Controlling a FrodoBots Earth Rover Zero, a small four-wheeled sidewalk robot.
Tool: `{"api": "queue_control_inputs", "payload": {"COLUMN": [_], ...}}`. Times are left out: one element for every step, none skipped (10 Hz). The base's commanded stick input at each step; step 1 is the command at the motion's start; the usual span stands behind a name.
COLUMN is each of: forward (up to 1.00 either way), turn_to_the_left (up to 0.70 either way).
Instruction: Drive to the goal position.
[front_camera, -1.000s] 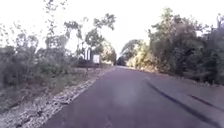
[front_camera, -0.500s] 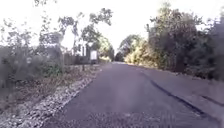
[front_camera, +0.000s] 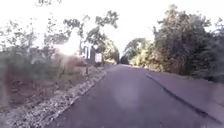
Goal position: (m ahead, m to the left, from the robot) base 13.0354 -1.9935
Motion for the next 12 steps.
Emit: {"api": "queue_control_inputs", "payload": {"forward": [1.0, 1.0, 1.0, 1.0, 1.0, 1.0, 1.0, 1.0, 1.0, 1.0, 1.0, 1.0], "turn_to_the_left": [0.0, 0.0, 0.0, -0.06, -0.15, -0.25, -0.34, -0.34, -0.2, -0.06, 0.0, 0.0]}}
